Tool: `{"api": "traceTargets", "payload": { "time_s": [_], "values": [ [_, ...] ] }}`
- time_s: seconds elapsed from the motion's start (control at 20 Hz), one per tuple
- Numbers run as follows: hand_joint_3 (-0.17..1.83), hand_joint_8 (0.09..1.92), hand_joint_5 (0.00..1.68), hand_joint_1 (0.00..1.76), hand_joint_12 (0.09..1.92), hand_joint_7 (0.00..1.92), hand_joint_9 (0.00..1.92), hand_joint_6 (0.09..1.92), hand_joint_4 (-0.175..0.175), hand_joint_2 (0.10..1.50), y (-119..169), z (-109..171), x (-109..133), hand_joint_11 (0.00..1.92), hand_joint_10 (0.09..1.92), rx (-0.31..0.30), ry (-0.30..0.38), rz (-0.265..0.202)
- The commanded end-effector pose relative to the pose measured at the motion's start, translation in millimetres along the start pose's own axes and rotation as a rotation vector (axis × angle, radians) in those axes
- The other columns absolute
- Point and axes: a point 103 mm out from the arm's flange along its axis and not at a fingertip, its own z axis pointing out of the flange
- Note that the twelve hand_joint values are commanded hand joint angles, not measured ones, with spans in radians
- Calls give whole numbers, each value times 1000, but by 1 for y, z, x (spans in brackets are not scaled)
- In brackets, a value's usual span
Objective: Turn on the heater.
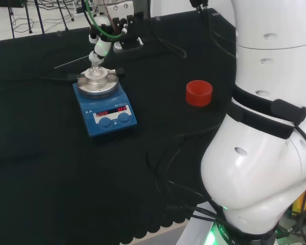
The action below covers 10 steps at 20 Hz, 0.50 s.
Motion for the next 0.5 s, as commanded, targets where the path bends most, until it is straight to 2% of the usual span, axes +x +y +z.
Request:
{"api": "traceTargets", "payload": {
  "time_s": [0.05,0.3,0.4,0.5],
  "values": [
    [574,696,366,852,1373,259,456,381,-50,585,-43,-7,-9,0,724,-40,11,22],
    [564,700,381,848,1374,281,457,341,-51,593,-70,-1,-14,0,725,-42,28,31],
    [559,703,386,848,1383,299,476,322,-52,598,-75,1,-12,0,728,-15,23,33],
    [559,699,397,859,1394,360,529,292,-54,606,-85,5,-11,29,711,-32,29,33]
  ]
}}
